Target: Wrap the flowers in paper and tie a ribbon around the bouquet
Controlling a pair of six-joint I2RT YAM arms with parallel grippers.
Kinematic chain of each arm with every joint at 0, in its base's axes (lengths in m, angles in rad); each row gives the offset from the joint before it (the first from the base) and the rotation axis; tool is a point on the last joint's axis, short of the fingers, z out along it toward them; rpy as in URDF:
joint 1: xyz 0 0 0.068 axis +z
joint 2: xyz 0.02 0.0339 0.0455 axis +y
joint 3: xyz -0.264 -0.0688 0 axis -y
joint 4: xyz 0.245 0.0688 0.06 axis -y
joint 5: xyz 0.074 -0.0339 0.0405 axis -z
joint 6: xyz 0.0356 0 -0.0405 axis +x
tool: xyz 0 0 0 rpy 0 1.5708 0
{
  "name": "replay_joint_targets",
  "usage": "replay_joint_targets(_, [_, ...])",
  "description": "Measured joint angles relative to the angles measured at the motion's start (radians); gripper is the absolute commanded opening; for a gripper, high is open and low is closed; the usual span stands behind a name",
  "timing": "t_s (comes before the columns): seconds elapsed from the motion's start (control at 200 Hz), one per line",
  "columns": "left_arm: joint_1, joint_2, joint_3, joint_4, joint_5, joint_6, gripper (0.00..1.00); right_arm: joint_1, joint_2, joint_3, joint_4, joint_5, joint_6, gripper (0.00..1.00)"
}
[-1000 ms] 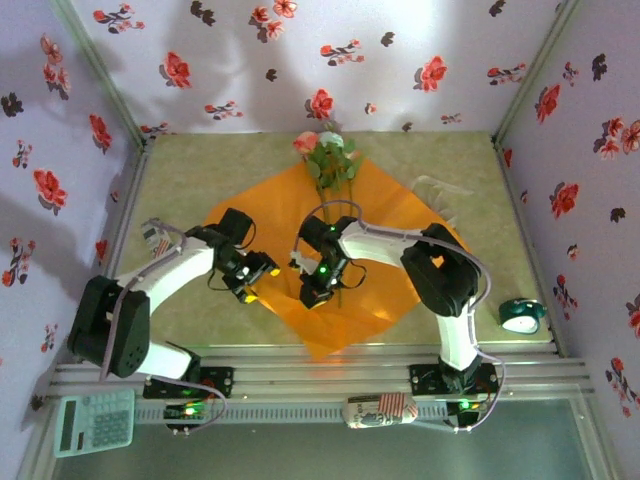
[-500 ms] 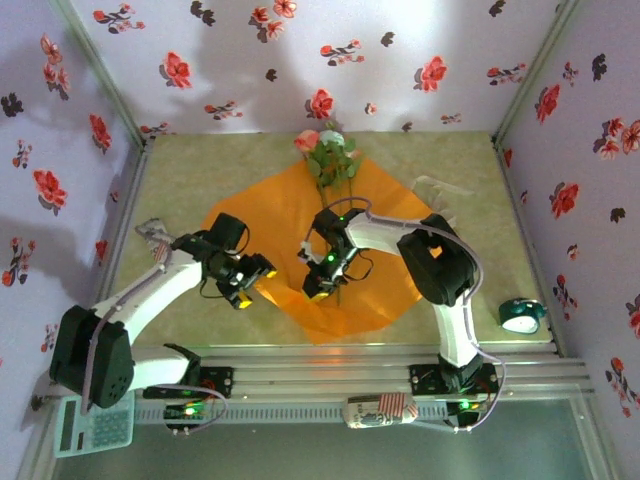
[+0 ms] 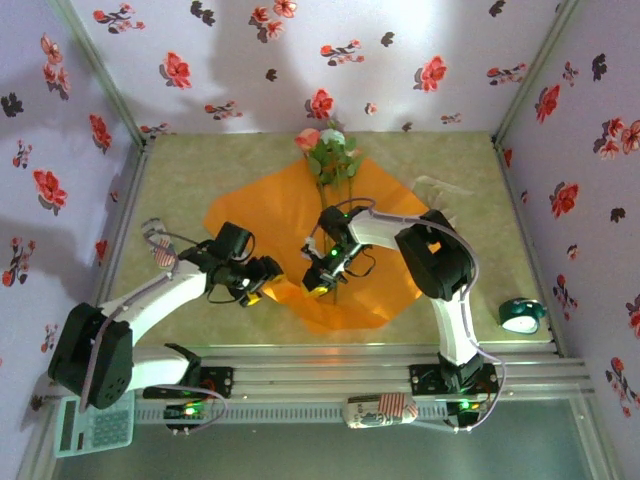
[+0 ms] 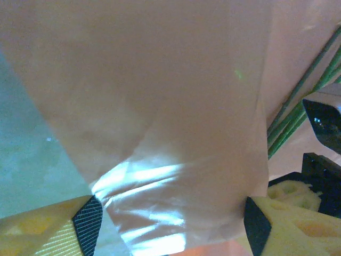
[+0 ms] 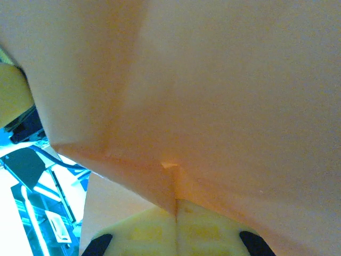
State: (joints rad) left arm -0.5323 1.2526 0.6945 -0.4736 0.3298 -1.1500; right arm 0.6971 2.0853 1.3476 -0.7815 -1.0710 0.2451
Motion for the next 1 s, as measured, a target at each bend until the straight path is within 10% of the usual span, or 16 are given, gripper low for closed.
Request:
replay_joint_targets(0.285, [-0.012, 0.005, -0.034, 0.126, -0.017, 0.003, 0.17, -0.002, 0.000, 0.000, 0.006, -0.006, 0.002, 0.00])
replay_joint_targets(0.4, [-0.013, 0.005, -0.037, 0.119, -0.026, 0.005, 0.00, -0.002, 0.000, 0.000, 0.002, 0.003, 0.002, 0.21])
replay_joint_targets(0.605, [-0.013, 0.039, 0.019, -0.024, -0.051, 0.017, 0.00, -0.002, -0.027, 0.000, -0.009, 0.117, -0.019, 0.46])
replay_joint_targets(1.0, [-0.013, 0.205, 0.234, -0.285, -0.070, 0.027, 0.00, 0.007, -0.360, -0.093, 0.107, 0.437, -0.099, 0.52])
